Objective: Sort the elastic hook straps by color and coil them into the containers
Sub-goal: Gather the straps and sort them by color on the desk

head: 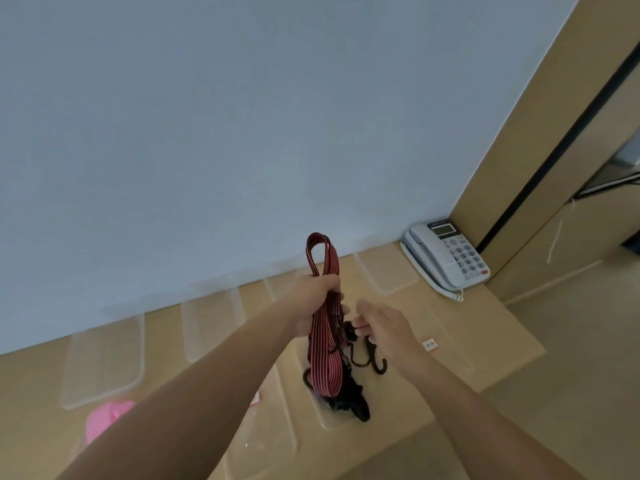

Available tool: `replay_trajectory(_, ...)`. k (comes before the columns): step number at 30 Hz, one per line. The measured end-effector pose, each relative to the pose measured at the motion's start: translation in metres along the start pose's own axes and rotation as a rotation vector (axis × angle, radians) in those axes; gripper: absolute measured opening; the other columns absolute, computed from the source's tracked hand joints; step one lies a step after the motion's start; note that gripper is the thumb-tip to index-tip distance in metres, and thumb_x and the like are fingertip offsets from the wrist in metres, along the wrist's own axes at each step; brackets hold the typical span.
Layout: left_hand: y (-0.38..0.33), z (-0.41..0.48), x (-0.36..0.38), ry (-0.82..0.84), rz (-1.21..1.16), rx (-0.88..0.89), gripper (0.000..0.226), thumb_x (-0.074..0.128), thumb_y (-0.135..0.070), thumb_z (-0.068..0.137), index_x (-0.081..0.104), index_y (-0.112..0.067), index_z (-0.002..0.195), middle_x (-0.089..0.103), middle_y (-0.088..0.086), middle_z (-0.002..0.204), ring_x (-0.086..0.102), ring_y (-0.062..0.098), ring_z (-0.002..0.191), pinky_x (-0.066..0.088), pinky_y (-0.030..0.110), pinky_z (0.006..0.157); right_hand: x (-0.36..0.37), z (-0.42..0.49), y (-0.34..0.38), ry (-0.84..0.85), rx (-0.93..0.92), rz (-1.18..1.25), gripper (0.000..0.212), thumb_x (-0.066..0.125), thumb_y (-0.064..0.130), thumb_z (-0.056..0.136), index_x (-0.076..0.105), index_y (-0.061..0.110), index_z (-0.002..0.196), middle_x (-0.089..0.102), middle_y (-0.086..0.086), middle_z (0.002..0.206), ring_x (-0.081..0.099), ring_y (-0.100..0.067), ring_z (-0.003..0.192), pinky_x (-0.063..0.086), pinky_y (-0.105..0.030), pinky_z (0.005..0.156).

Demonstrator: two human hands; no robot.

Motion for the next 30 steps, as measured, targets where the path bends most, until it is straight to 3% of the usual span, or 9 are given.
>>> replay_trajectory(3, -0.010, 0.011, 0.018, -0.047, -0.159, 0.034, 0.003, 0.048, -0.002, 0.093, 0.049, -0.002, 0.095, 0.054, 0.010, 0.075, 0.059, 0.023, 0.062, 0.052, 0.036, 0.058, 0.003, -0.016, 0.025, 0.187, -0.119, 0.054, 0.045, 0.049, 0.066, 0.087, 0.070, 0.026, 0.088, 0.073, 0.005, 0.086, 0.069, -0.014, 0.085, 0.052, -0.036, 0.082)
replay_trajectory(5, -0.016, 0.017, 0.029, -0.099, -0.268, 0.086, 0.004, 0.046, -0.002, 0.094, 0.050, -0.002, 0.095, 0.053, 0.010, 0.075, 0.057, 0.022, 0.066, 0.049, 0.037, 0.062, -0.001, -0.026, 0.029, 0.214, -0.148, 0.031, 0.036, 0.057, 0.067, 0.080, 0.064, 0.036, 0.096, 0.073, 0.013, 0.090, 0.070, -0.005, 0.084, 0.055, -0.030, 0.079)
replay_trajectory(8, -0.014, 0.025, 0.050, -0.137, -0.336, 0.116, 0.008, 0.047, -0.003, 0.093, 0.050, -0.005, 0.086, 0.054, 0.009, 0.070, 0.052, 0.021, 0.063, 0.046, 0.035, 0.061, -0.026, -0.024, 0.027, 0.083, -0.204, -0.139, 0.034, 0.064, 0.065, 0.075, 0.055, 0.044, 0.101, 0.070, 0.019, 0.090, 0.066, 0.005, 0.083, 0.051, -0.017, 0.071)
replay_trajectory(10, -0.009, 0.032, 0.069, -0.110, -0.358, 0.118, 0.004, 0.047, -0.004, 0.093, 0.048, -0.005, 0.089, 0.052, 0.009, 0.072, 0.050, 0.021, 0.066, 0.046, 0.036, 0.065, -0.049, -0.016, 0.022, -0.009, -0.204, -0.211, 0.021, 0.063, 0.053, 0.085, 0.056, 0.037, 0.097, 0.068, 0.013, 0.085, 0.065, -0.001, 0.077, 0.050, -0.023, 0.068)
replay_trajectory(14, -0.003, 0.054, 0.112, -0.078, -0.174, 0.098, 0.010, 0.050, -0.015, 0.095, 0.054, -0.005, 0.093, 0.061, 0.010, 0.082, 0.061, 0.025, 0.075, 0.050, 0.040, 0.074, -0.109, 0.003, -0.005, -0.090, -0.185, -0.270, 0.013, 0.059, 0.044, 0.092, 0.056, 0.034, 0.083, 0.065, 0.009, 0.073, 0.062, -0.002, 0.065, 0.048, -0.024, 0.061)
replay_trajectory(17, 0.006, 0.076, 0.146, -0.070, -0.077, 0.052, 0.015, 0.050, -0.016, 0.097, 0.058, -0.004, 0.093, 0.065, 0.010, 0.077, 0.064, 0.025, 0.071, 0.054, 0.037, 0.067, -0.145, 0.012, -0.039, -0.104, -0.127, -0.275, 0.016, 0.059, 0.042, 0.093, 0.056, 0.032, 0.080, 0.066, 0.005, 0.068, 0.063, -0.005, 0.060, 0.049, -0.026, 0.058)
replay_trajectory(22, 0.025, 0.131, 0.207, -0.145, 0.150, -0.008, 0.012, 0.051, -0.003, 0.094, 0.059, -0.002, 0.085, 0.067, 0.006, 0.060, 0.065, 0.020, 0.052, 0.051, 0.026, 0.049, -0.195, 0.045, -0.095, -0.126, -0.038, -0.387, 0.024, 0.057, 0.044, 0.094, 0.054, 0.027, 0.077, 0.060, 0.006, 0.065, 0.058, -0.005, 0.059, 0.036, -0.020, 0.049)
replay_trajectory(26, 0.051, 0.164, 0.218, -0.204, 0.381, -0.056, 0.015, 0.054, -0.009, 0.088, 0.060, 0.000, 0.098, 0.064, 0.020, 0.090, 0.052, 0.025, 0.075, 0.037, 0.033, 0.063, -0.204, 0.080, -0.127, -0.063, 0.004, -0.435, 0.026, 0.054, 0.043, 0.095, 0.056, 0.020, 0.084, 0.059, 0.007, 0.072, 0.062, -0.020, 0.074, 0.040, -0.033, 0.061)
replay_trajectory(30, 0.067, 0.171, 0.218, -0.224, 0.506, -0.040, 0.028, 0.051, -0.006, 0.086, 0.059, -0.003, 0.113, 0.067, 0.023, 0.103, 0.052, 0.025, 0.079, 0.037, 0.030, 0.053, -0.200, 0.097, -0.146, 0.014, -0.003, -0.478, 0.015, 0.054, 0.037, 0.095, 0.059, 0.023, 0.098, 0.061, 0.009, 0.080, 0.065, -0.021, 0.086, 0.039, -0.029, 0.065)
Point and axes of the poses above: each hand's wrist, its own z-axis towards the middle knuckle, its own x-axis out of the palm, y = z × x, the point moved 10 cm from there along z, towards the middle knuckle
